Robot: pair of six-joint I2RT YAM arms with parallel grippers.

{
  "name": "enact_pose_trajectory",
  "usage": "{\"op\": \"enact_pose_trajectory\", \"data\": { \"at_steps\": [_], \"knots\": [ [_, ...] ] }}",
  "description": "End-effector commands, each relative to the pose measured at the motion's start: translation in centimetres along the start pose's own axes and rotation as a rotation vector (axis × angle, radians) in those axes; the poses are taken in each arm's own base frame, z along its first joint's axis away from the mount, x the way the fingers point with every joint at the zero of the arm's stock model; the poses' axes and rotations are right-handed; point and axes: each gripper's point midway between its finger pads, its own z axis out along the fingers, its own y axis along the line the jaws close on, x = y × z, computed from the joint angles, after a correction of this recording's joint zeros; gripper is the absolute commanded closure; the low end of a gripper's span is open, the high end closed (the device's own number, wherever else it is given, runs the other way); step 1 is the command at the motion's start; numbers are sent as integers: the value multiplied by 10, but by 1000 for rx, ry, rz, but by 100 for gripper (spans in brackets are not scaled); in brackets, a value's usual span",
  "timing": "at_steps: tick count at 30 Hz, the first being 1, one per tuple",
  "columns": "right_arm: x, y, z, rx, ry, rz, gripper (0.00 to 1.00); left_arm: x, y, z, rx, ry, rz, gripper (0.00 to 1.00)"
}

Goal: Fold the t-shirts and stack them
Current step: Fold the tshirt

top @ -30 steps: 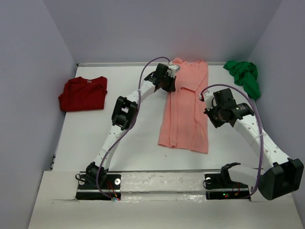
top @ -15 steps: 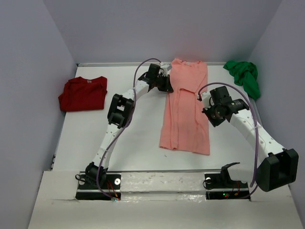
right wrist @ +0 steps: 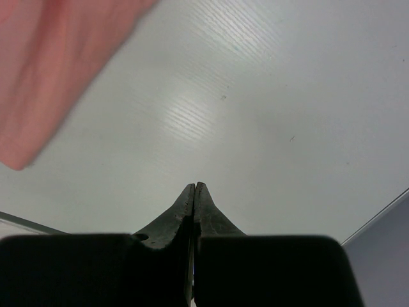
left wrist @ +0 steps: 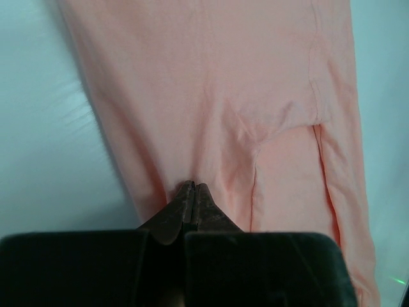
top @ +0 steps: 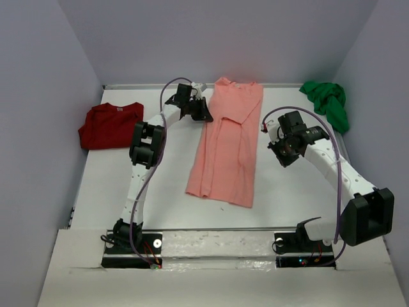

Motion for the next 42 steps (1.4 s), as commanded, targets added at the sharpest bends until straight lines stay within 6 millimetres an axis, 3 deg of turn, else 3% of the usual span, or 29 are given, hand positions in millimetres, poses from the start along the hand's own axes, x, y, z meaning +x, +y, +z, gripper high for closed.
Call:
{"op": "enact_pose_trajectory", "data": {
  "at_steps": [1, 3, 16, 24, 25, 26, 27, 29, 33, 37, 42],
  "knots": [
    [-13, 1, -8, -30, -35, -2, 100, -3, 10, -28, -71, -3, -45, 100],
    [-14, 3, -6, -44, -31, -4, 100, -10, 9, -36, -74, -30, -49, 100],
    [-12, 13, 10, -109, 18, 8, 100, -6, 9, -71, -119, -76, -67, 100],
    [-12, 13, 7, -111, 19, 2, 100, 19, 10, -69, -102, 18, -88, 100],
    [-12, 13, 6, -112, 17, -2, 100, 13, 8, -70, -99, 19, -65, 100],
    [-13, 12, 6, -107, 15, -2, 100, 24, 12, -69, -109, 68, -77, 100],
    [-13, 11, 6, -105, 16, 1, 100, 16, 12, -70, -107, 66, -21, 100],
    [-15, 11, 5, -107, 7, 1, 100, 21, 13, -74, -116, 111, -5, 100],
    [-31, 14, 11, -135, -50, -4, 100, -10, -5, -95, -80, 14, 101, 100],
    [-43, 29, 32, -256, -20, 1, 100, -42, -32, -134, -76, -87, 268, 100],
    [-59, 45, 59, -388, 20, 22, 100, -64, -26, -190, -119, -174, 278, 100]
  ]
}}
